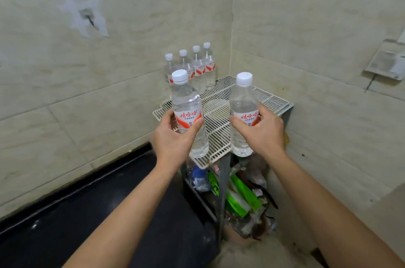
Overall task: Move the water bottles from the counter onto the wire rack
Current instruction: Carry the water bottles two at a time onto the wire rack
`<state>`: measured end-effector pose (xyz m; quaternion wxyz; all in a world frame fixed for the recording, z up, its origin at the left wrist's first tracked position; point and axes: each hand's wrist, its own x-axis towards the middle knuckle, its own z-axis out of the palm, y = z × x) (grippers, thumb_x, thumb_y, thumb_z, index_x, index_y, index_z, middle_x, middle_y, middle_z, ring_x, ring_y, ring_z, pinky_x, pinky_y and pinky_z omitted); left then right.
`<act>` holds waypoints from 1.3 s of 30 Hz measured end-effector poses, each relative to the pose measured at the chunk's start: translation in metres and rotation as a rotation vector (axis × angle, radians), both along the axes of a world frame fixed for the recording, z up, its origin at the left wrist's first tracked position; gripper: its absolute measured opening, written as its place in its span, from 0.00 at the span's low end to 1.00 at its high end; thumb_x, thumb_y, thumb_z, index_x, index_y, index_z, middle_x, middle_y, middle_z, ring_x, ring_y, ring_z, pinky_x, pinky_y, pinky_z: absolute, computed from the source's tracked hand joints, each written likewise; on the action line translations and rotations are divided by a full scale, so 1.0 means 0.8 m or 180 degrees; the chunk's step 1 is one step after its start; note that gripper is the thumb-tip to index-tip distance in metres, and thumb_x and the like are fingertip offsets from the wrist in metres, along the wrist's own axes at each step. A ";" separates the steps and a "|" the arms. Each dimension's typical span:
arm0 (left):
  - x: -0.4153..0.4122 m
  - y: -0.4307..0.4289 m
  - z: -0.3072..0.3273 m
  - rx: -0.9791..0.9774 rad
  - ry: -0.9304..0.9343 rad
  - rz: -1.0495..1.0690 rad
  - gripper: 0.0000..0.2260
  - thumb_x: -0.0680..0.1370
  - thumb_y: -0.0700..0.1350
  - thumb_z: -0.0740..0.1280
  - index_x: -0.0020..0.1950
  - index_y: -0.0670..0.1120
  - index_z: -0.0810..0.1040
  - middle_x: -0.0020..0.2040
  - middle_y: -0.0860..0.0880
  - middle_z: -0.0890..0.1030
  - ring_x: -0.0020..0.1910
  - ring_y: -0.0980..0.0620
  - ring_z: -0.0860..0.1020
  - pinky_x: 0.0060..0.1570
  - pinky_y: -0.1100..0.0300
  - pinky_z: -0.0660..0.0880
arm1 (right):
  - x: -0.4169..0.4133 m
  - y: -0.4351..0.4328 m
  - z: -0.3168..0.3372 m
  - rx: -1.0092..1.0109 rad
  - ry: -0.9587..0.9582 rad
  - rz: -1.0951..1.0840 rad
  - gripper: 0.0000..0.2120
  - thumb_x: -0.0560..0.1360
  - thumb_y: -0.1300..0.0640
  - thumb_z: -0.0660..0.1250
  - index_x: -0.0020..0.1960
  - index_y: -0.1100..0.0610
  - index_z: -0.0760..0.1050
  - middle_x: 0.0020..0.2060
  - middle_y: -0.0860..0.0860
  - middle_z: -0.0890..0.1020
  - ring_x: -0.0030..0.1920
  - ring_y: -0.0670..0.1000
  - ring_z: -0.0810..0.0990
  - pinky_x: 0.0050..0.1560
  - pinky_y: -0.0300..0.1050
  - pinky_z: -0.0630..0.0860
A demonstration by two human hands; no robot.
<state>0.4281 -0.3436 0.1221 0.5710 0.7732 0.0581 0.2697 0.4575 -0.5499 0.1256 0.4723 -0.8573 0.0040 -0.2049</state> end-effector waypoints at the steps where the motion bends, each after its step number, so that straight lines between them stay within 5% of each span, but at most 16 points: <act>1: 0.024 -0.003 -0.005 -0.0030 0.0006 0.0018 0.24 0.69 0.53 0.80 0.62 0.48 0.79 0.51 0.58 0.84 0.49 0.65 0.81 0.52 0.62 0.80 | 0.024 -0.002 -0.003 -0.0002 -0.0002 0.0050 0.15 0.65 0.40 0.76 0.47 0.43 0.78 0.38 0.38 0.83 0.41 0.38 0.81 0.44 0.43 0.80; 4: 0.095 -0.010 -0.014 -0.0087 0.0046 0.0046 0.26 0.69 0.51 0.80 0.63 0.46 0.78 0.52 0.57 0.83 0.49 0.66 0.81 0.53 0.61 0.80 | 0.098 -0.010 0.000 -0.0136 0.0080 0.0206 0.15 0.65 0.39 0.76 0.47 0.43 0.78 0.41 0.41 0.83 0.44 0.44 0.82 0.47 0.49 0.81; 9: 0.187 -0.015 -0.021 -0.0135 0.0257 0.0098 0.32 0.68 0.51 0.81 0.68 0.47 0.74 0.60 0.52 0.82 0.56 0.55 0.81 0.59 0.56 0.79 | 0.199 -0.023 0.010 -0.0493 0.0102 0.0570 0.18 0.67 0.39 0.76 0.53 0.44 0.78 0.44 0.43 0.82 0.45 0.45 0.81 0.45 0.45 0.79; 15: 0.261 -0.020 -0.051 -0.0260 0.0460 0.0278 0.30 0.70 0.51 0.80 0.68 0.49 0.73 0.59 0.56 0.80 0.57 0.57 0.80 0.61 0.53 0.78 | 0.307 -0.026 0.009 -0.0523 0.0240 0.0651 0.21 0.70 0.35 0.73 0.59 0.43 0.77 0.45 0.40 0.82 0.46 0.45 0.79 0.48 0.43 0.72; 21: 0.322 -0.032 -0.067 -0.0546 0.0512 0.0817 0.26 0.72 0.48 0.78 0.65 0.50 0.72 0.56 0.56 0.80 0.57 0.57 0.79 0.59 0.58 0.77 | 0.418 0.001 -0.024 -0.0308 0.0424 0.1299 0.24 0.67 0.33 0.74 0.59 0.43 0.78 0.47 0.40 0.84 0.49 0.44 0.83 0.52 0.45 0.80; 26: 0.378 -0.039 -0.062 -0.0585 0.0457 0.1141 0.29 0.71 0.46 0.79 0.69 0.46 0.71 0.61 0.51 0.81 0.60 0.55 0.80 0.64 0.48 0.77 | 0.478 0.031 -0.040 -0.0203 0.0618 0.1888 0.23 0.69 0.34 0.74 0.59 0.44 0.79 0.43 0.37 0.81 0.46 0.40 0.81 0.56 0.50 0.80; 30: 0.409 -0.042 -0.070 -0.0446 0.0356 0.1155 0.33 0.71 0.45 0.80 0.72 0.50 0.69 0.64 0.55 0.79 0.63 0.59 0.78 0.65 0.48 0.77 | 0.504 0.047 -0.048 -0.0419 0.0513 0.2110 0.35 0.66 0.26 0.69 0.68 0.43 0.74 0.56 0.42 0.84 0.55 0.47 0.82 0.59 0.51 0.80; 35: 0.407 -0.041 -0.100 0.0057 0.0655 0.1035 0.35 0.75 0.45 0.76 0.78 0.55 0.64 0.68 0.61 0.77 0.65 0.68 0.74 0.64 0.58 0.76 | 0.507 0.029 -0.075 -0.0690 0.0820 0.2471 0.35 0.66 0.35 0.76 0.69 0.46 0.71 0.62 0.46 0.82 0.61 0.49 0.81 0.61 0.52 0.79; 39: 0.404 -0.035 -0.122 0.0222 0.1112 0.1087 0.28 0.77 0.50 0.73 0.76 0.51 0.68 0.67 0.54 0.80 0.65 0.56 0.78 0.65 0.51 0.76 | 0.504 0.023 -0.095 -0.0714 0.0962 0.2597 0.37 0.70 0.46 0.77 0.74 0.48 0.66 0.66 0.48 0.80 0.60 0.50 0.82 0.61 0.53 0.81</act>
